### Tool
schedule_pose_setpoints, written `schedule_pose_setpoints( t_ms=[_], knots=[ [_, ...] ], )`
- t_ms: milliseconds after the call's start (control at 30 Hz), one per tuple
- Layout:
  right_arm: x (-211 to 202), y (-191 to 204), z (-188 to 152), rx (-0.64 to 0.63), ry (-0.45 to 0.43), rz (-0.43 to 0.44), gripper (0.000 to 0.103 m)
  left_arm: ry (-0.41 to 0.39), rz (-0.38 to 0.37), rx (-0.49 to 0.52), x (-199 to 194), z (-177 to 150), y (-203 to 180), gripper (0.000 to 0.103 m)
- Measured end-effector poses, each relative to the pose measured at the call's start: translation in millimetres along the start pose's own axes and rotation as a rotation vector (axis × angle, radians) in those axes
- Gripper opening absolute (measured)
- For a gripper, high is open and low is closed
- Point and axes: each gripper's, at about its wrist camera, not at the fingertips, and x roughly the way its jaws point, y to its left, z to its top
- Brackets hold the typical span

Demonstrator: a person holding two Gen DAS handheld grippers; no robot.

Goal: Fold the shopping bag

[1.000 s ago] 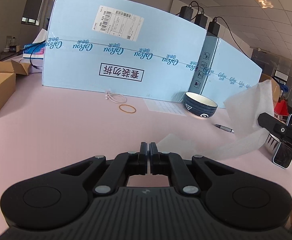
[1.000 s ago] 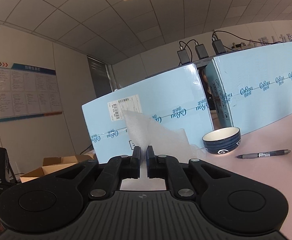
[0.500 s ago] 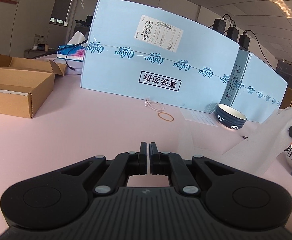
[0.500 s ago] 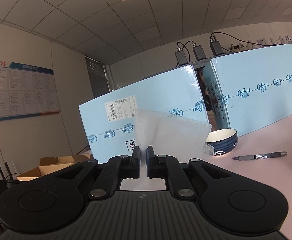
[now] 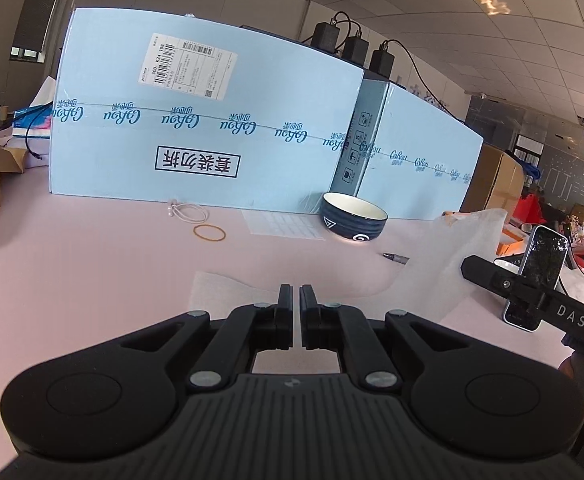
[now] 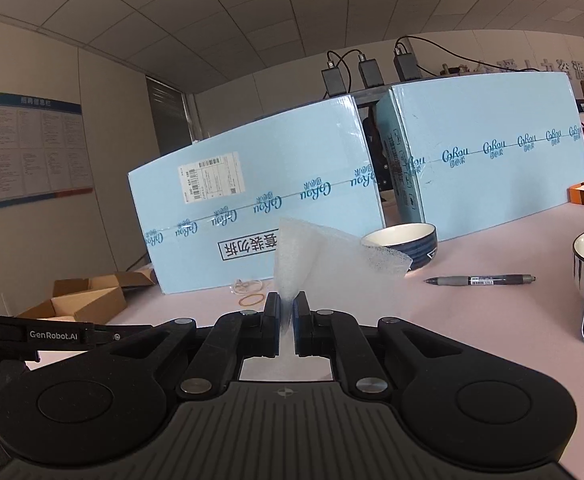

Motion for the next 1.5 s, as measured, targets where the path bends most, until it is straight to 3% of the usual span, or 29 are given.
schedule_pose_setpoints(
  t_ms=[133,333,433,833,1100,1233,1500],
  knots=[
    [-8,-13,-7,-0.005,0.038,-0.066,0.015,0.049,0.014,-0.002,10,-7,0,0.007],
    [-20,-24,-8,-0.017,0.035,-0.143,0.017,0.061,0.044,-0.009,14,-10,7,0.009],
    [-26,-29,-9,-0.022,0.032,-0.179,0.025,0.064,0.064,-0.012,13,-10,11,0.013],
    [-40,-43,-14,-0.024,0.036,-0.278,0.028,0.080,0.103,-0.027,13,-14,20,0.019],
    [-51,-49,1,-0.069,-0.035,-0.360,0.030,0.084,0.114,-0.030,13,-15,21,0.020],
    [-48,-39,8,-0.105,-0.039,-0.303,0.036,0.099,0.120,-0.031,15,-16,20,0.024],
    [7,-12,3,-0.157,0.163,-0.215,0.036,0.120,0.125,-0.025,21,-18,16,0.026]
  ],
)
